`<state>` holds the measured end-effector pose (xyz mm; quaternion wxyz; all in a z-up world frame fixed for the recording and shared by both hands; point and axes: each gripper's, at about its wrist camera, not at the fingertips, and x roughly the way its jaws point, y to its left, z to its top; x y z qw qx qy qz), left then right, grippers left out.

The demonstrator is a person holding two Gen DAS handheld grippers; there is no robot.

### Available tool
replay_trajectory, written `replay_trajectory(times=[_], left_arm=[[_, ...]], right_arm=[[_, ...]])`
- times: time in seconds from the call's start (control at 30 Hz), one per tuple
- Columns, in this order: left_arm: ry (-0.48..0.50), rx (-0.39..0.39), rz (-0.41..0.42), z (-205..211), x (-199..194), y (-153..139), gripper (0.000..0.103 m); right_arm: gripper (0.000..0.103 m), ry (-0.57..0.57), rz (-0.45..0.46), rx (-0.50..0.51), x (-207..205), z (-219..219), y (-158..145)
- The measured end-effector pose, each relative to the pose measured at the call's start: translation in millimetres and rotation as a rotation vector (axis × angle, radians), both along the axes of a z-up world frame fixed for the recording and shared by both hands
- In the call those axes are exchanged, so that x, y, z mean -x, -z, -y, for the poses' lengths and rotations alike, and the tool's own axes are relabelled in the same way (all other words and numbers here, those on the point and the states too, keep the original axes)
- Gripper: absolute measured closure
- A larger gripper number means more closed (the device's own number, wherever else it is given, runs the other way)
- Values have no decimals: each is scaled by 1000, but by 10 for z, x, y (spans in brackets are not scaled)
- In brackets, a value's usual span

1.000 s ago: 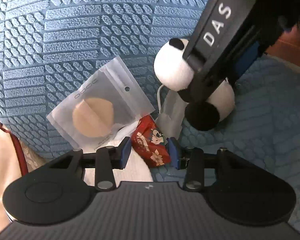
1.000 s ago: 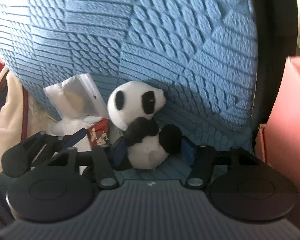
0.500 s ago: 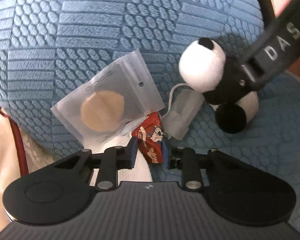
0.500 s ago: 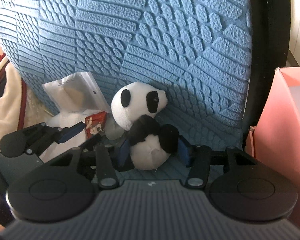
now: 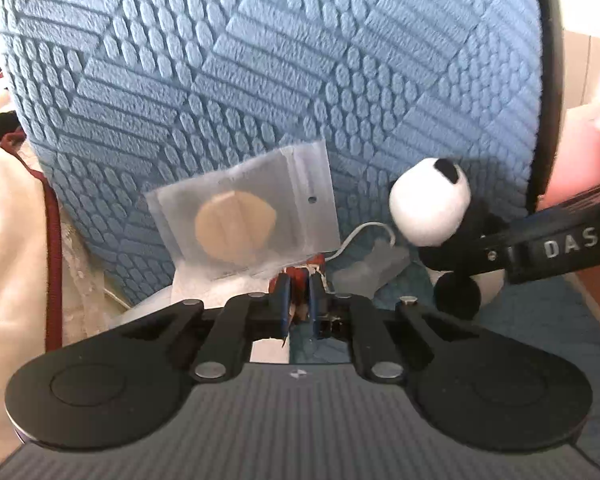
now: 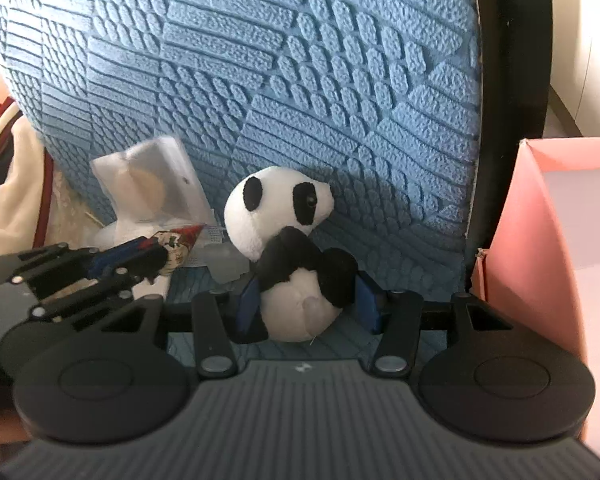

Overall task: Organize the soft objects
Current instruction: 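Close the right gripper on the panda while the left closes on the red packet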

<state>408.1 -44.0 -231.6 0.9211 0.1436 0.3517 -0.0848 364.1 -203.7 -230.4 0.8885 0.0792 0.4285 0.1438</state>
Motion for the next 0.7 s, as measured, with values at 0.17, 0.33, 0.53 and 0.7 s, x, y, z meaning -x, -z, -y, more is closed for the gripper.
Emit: replay_trajectory(times=[0.17,0.33,0.53,0.7], left_arm=[[-25,68,-4,-53,153,-140,93],[-69,142,-19,-127,591,-242,93],[-92,180,-42,-135,974,-303,93],[-105,198,-48,-228,1288,-360,93]], right_arm=[[48,-22,22,37,110,-29,-81],[48,-34,24,37,261,-22,-186],[48,-45,43,62,469,-65,-262],[48,-45,29,43,692,-86,-287]])
